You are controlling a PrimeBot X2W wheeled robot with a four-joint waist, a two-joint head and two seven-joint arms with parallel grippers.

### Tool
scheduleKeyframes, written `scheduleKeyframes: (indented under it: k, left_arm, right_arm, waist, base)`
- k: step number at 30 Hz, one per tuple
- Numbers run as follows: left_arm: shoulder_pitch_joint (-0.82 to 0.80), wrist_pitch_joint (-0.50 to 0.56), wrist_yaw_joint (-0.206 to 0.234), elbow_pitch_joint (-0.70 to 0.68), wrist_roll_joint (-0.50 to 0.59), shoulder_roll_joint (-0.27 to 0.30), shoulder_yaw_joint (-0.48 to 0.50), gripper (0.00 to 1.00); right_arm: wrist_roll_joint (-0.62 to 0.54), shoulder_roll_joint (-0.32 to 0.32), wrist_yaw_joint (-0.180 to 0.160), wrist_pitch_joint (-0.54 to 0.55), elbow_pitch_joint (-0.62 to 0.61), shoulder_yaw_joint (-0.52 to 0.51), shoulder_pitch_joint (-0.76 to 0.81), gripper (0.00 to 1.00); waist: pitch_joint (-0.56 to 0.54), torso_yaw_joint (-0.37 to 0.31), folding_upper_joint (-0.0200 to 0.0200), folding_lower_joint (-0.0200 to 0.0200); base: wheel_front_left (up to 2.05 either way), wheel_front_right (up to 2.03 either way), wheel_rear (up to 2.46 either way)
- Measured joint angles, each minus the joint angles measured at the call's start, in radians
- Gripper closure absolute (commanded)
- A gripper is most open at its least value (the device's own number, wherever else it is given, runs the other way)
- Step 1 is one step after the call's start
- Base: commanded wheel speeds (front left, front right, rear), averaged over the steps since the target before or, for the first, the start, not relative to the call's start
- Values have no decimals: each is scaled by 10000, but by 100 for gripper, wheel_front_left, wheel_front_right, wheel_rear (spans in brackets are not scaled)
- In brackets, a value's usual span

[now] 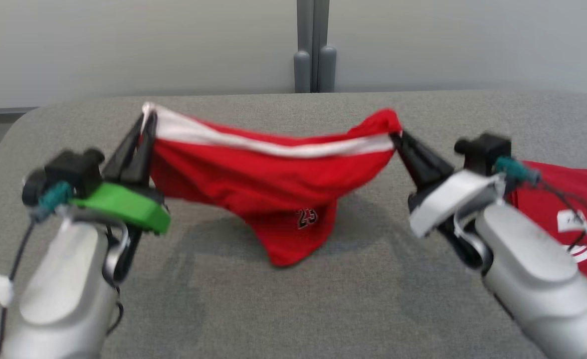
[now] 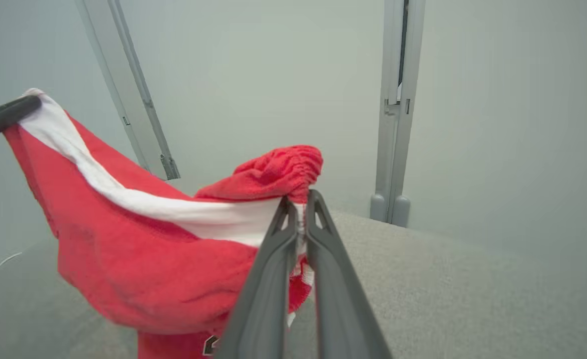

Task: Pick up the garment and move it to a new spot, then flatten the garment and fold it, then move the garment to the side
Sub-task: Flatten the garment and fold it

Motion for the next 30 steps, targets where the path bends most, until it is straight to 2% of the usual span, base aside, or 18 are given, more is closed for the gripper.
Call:
scheduleKeyframes:
  k: [5, 10, 13, 17, 22, 26, 30]
  left_arm:
    - [-3183, 259, 0, 545, -408, 1012, -1302, 100]
    - [-6309, 136, -4, 1277, -328, 1229, -1891, 100]
    - [-7739, 59, -8, 1753, 255, 1218, -1791, 100]
    - [-8969, -4, 132, 1154, 1003, 1028, -1058, 100]
    - [-8577, -2, 73, 368, 1492, 581, -385, 100]
    - [-7101, 0, 31, 102, 1407, 127, 35, 100]
    - [-5033, 0, 19, -92, 1154, -316, -142, 100]
  right_arm:
    - [-242, -174, 0, 510, 665, 40, -3231, 100]
    - [-1112, -100, 0, 531, 2109, -180, -6345, 100]
    - [-1877, 27, 2, 180, 3208, -767, -8008, 100]
    - [-2836, 339, 4, -127, 4013, -1787, -9621, 100]
    - [-3559, 612, 2, -157, 3981, -2648, -9436, 100]
    - [-3597, 646, 4, -157, 3682, -2798, -8102, 100]
    - [-2984, 646, 2, -159, 3455, -2337, -6257, 100]
  waist:
    - [541, -9, 0, 0]
    - [1504, -1, 0, 0]
    - [2161, 40, 0, 0]
    - [2976, 106, 0, 0]
    - [3869, 226, 0, 1]
    - [4407, 333, 0, 2]
    - [4664, 430, 0, 3]
  base:
    - [0, 0, 0]
    - [0, 0, 0]
    - [0, 0, 0]
    - [0, 0, 0]
    - [0, 0, 0]
    - [0, 0, 0]
    - [0, 0, 0]
